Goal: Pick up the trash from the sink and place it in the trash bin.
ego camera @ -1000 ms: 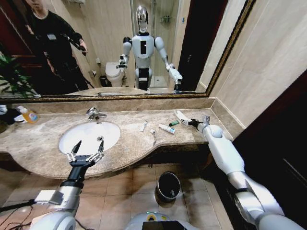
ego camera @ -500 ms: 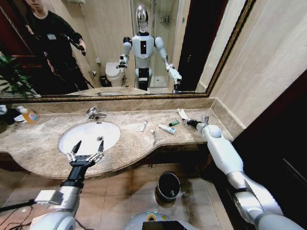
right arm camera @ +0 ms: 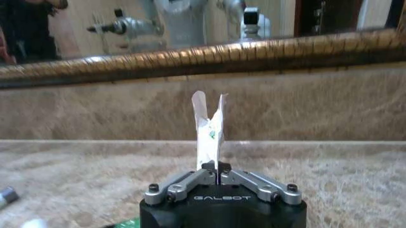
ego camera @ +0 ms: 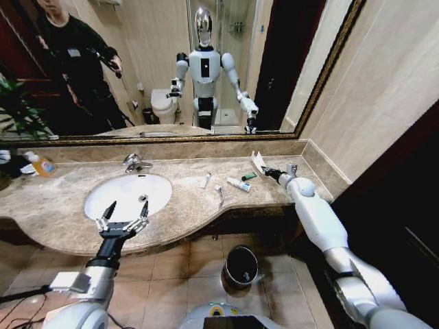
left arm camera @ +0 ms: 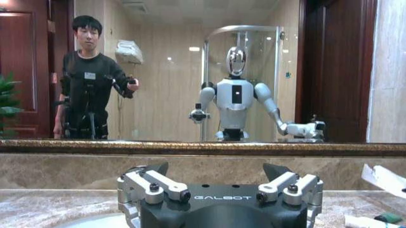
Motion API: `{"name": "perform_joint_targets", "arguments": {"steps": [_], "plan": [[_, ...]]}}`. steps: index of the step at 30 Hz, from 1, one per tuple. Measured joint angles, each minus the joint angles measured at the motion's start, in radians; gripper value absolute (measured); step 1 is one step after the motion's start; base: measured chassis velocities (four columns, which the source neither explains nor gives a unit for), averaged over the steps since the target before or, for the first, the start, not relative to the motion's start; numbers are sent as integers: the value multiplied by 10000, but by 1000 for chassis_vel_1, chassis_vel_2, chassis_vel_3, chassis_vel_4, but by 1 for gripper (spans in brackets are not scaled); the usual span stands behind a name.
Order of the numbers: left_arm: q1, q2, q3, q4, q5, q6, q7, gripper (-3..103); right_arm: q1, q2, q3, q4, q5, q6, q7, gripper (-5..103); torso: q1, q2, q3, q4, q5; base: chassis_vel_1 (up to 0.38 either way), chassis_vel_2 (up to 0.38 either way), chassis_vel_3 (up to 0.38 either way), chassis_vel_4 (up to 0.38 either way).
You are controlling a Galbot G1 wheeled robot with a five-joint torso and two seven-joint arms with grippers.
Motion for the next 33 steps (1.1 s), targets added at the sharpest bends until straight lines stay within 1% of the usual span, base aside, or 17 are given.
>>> {"name": "perform_joint_targets", "arguments": {"steps": [4, 8, 9, 10, 11, 13, 16, 17, 21, 22, 24, 26, 27, 29, 31, 32, 33], "plan": [[0, 0, 0, 0, 0, 0, 0, 100, -492, -354, 216, 1168, 368, -2, 272, 0, 0, 0, 0, 1, 0, 0, 0, 0, 0], [0, 0, 0, 0, 0, 0, 0, 100, -1980, -1118, 991, 3369, 1079, -60, 501, 0, 0, 0, -1, 2, -1, 0, 0, 0, 0], [0, 0, 0, 0, 0, 0, 0, 100, -1980, -1118, 991, 3369, 1079, -60, 501, 0, 0, 0, -1, 2, -1, 0, 0, 0, 0], [0, -1, 0, 0, 0, 0, -1, 100, -2641, -1325, 1272, 4031, 1275, -55, 621, 0, 0, 0, -1, -1, -5, 0, 0, 0, 0], [0, -1, -2, 0, 0, 0, -3, 100, -3273, -1461, 1499, 4710, 1423, -49, 747, 0, -1, 0, -1, -5, 4, 0, 0, 0, 0], [-1, 0, 0, 0, 0, 0, 3, 100, -3787, -1530, 1688, 5433, 1539, -36, 839, 0, -1, 0, -2, -7, 6, 0, 0, 0, 0], [0, 1, 0, 0, 0, 0, 2, 100, -5207, -1568, 2373, 6924, 1679, -5, 1058, 0, -2, 0, -2, 1, -2, 0, 0, 0, 0], [0, 1, 0, 0, 0, 0, 2, 100, -5207, -1568, 2373, 6924, 1679, -5, 1058, 0, -2, 0, -2, 1, -2, 0, 0, 0, 0], [0, -1, 0, 0, 0, 0, 0, 100, -7286, -1104, 3096, 8097, 1371, 28, 1093, 0, -1, 1, -2, -1, 2, 0, 0, 0, 0], [0, -1, 0, 0, 0, 0, 0, 100, -7286, -1104, 3096, 8097, 1371, 28, 1093, 0, -1, 1, -2, -1, 2, 0, 0, 0, 0], [0, 0, 0, 0, 0, 0, 0, 100, -8319, -773, 3327, 8423, 894, 244, 899, 0, -2, 1, -2, -1, 1, 0, 0, 0, 0], [0, 0, 0, 0, 0, 0, 0, 100, -9492, -306, 3654, 8702, 342, 696, 483, 0, -2, 1, -2, -1, 0, 0, 0, 0, 0], [0, 0, 0, 0, 0, 0, 0, 100, -9492, -306, 3654, 8702, 342, 696, 483, 0, -2, 1, -2, -1, 0, 0, 0, 0, 0], [0, 0, 0, 0, 0, 0, -1, 100, -10440, 157, 3845, 8847, -35, 1089, 191, 0, -1, 1, -2, -1, -3, 0, 0, 0, 0], [0, 0, 0, 0, 0, 0, -1, 100, -11224, 591, 3804, 8791, -321, 1853, -31, 0, -1, 1, -2, -2, -3, 0, 0, 0, 0], [0, 0, 0, 0, 0, 0, -1, 100, -11224, 591, 3804, 8791, -321, 1853, -31, 0, -1, 1, -2, -2, -3, 0, 0, 0, 0], [0, 0, 0, 0, 0, 0, -1, 100, -11500, 804, 3748, 8704, -475, 2207, -146, 0, -2, 1, -2, 0, -2, 0, 0, 0, 0]]}}
